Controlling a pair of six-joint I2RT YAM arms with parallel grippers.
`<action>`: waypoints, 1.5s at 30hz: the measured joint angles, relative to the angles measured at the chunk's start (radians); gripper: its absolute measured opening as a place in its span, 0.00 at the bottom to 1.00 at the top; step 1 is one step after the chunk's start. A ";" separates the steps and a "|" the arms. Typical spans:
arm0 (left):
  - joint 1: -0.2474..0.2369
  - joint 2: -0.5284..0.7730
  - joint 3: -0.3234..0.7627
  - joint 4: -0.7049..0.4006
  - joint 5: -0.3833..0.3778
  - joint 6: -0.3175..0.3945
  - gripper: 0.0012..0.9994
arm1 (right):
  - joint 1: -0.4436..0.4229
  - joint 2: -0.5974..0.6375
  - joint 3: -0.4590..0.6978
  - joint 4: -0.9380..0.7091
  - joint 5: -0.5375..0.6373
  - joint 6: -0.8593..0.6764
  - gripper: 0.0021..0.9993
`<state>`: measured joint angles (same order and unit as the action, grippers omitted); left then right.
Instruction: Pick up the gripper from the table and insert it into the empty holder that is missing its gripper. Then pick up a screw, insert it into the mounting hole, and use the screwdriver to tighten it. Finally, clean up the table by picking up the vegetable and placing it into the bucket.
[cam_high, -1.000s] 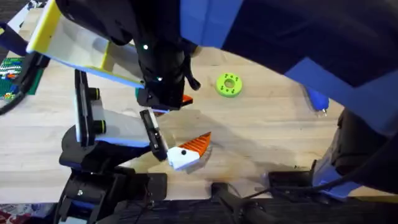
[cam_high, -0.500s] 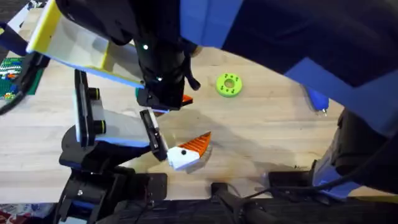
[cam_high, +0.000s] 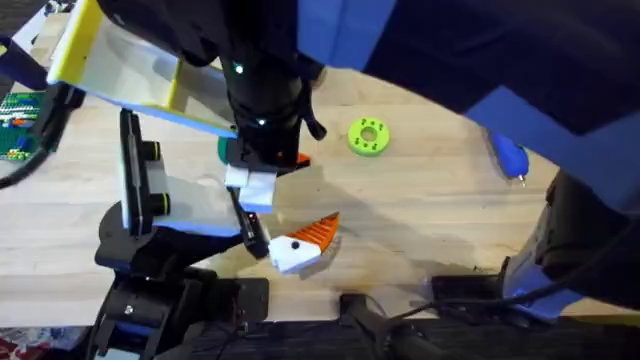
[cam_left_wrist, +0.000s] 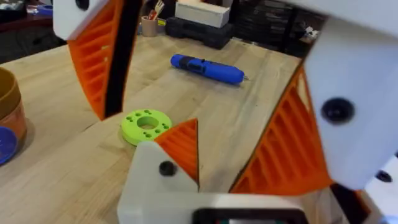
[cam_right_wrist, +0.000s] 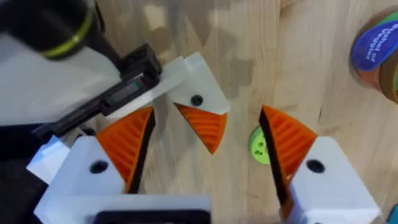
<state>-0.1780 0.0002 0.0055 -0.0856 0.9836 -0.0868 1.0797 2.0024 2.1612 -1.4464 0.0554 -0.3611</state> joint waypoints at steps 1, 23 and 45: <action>0.000 0.000 0.000 0.000 0.000 0.000 0.99 | -0.002 0.000 0.000 0.001 0.000 0.000 1.00; 0.000 0.000 0.000 0.000 0.000 0.000 0.99 | -0.147 -0.156 0.022 0.041 -0.024 0.044 1.00; 0.000 0.000 0.000 0.000 0.000 0.000 0.99 | -0.221 -0.504 -0.470 0.282 -0.102 0.069 1.00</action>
<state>-0.1780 0.0002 0.0055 -0.0856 0.9836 -0.0865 0.8589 1.4980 1.6911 -1.1643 -0.0467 -0.2920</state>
